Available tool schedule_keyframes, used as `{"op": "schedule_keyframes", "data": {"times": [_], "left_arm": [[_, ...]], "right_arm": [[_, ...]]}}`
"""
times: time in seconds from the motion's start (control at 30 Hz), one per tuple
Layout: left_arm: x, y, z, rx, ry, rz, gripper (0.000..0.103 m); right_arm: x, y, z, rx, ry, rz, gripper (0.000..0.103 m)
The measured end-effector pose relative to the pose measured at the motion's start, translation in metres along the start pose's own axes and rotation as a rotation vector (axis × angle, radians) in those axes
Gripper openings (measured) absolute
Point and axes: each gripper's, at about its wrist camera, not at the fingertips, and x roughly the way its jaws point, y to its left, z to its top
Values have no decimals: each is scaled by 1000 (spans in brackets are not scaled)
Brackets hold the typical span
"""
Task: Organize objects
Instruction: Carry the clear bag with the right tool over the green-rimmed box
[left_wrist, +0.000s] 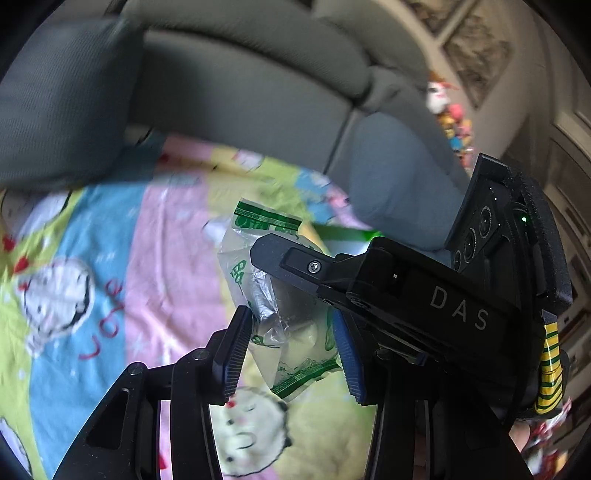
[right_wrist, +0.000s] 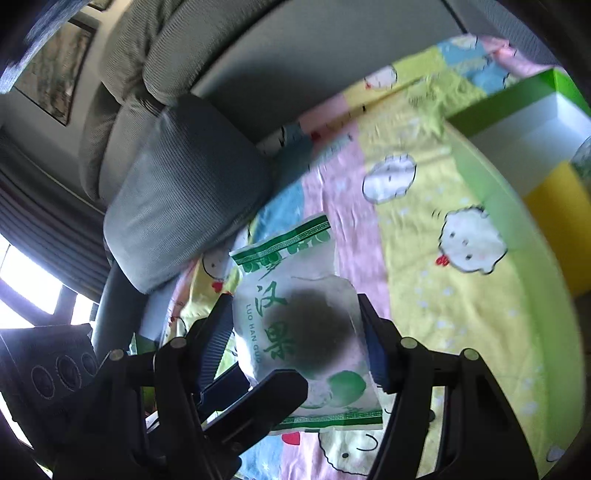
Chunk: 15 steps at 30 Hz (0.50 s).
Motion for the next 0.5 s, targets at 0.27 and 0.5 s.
{"op": "schedule_keyframes", "data": {"times": [0.27,0.5], "left_arm": [[-4,-63,8,191,-97,-102,47],[13,-111,8,308,-73,-181,47]], "right_arm": [[-79,1,3,-40,-239,17,64],[-127,-28,3,32,-380,-19,64]]}}
